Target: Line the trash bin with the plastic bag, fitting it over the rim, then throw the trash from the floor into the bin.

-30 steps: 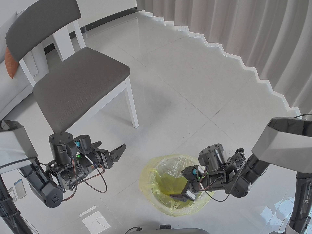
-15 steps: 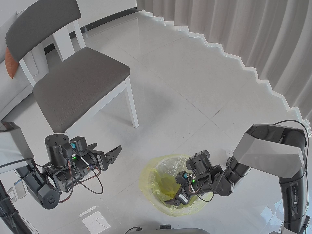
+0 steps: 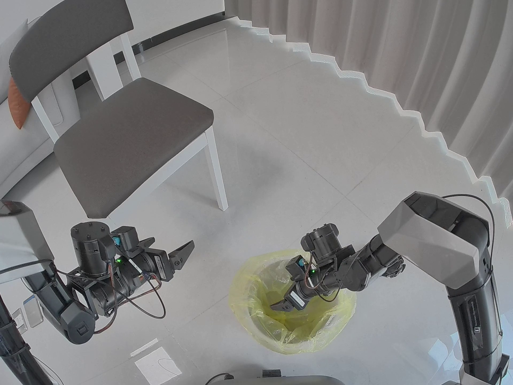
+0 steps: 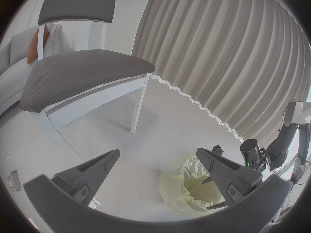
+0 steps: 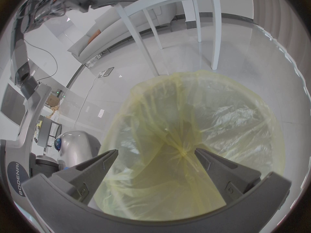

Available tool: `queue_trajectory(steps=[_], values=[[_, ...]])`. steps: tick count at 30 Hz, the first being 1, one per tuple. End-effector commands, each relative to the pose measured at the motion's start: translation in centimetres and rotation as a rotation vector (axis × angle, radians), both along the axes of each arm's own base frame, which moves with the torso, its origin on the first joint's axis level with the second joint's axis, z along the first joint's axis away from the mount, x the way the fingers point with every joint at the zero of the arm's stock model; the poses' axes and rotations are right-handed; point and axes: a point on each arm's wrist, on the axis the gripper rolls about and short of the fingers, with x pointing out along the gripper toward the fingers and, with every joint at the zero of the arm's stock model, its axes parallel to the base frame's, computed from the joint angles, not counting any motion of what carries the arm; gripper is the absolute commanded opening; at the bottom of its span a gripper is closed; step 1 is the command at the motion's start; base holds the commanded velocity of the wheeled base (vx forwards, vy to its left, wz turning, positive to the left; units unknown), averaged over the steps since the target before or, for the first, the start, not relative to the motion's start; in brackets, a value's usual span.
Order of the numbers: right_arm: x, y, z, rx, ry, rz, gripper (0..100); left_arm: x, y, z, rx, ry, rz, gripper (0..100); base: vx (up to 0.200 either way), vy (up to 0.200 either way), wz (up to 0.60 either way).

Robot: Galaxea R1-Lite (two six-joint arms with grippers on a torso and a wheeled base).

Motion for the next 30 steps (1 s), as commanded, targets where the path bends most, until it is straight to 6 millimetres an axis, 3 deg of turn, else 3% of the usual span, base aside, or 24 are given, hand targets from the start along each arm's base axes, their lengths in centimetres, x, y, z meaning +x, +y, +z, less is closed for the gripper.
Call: queue_trajectory(steps=[1,7,14,20,24,30], values=[[1.8,0.1,-1.0,-0.007,-0.002,-0.018,100,0.1,0.1,0.0,-0.001,-0.001,0.004,100,0.000,0.000,0.00],[2.3,0.5,-0.5,0.002,-0.036,-0.011,100,0.3,0.3,0.0,-0.002,-0.004,0.015,100,0.000,0.000,0.00],[1.5,0.5,0.2,-0.007,-0.039,0.006,100,0.1,0.4,0.1,-0.002,-0.004,0.015,100,0.000,0.000,0.00],[-0.4,0.3,2.3,-0.014,-0.056,0.026,100,0.0,0.4,0.2,-0.002,-0.005,0.014,100,0.000,0.000,0.00],[-2.2,0.5,2.4,-0.034,-0.070,0.047,100,-0.3,0.3,0.7,-0.006,-0.023,0.008,100,0.000,0.000,0.00],[-4.1,-1.1,3.7,-0.014,-0.124,0.032,100,-1.1,0.6,1.5,-0.013,-0.045,0.012,100,0.000,0.000,0.00]])
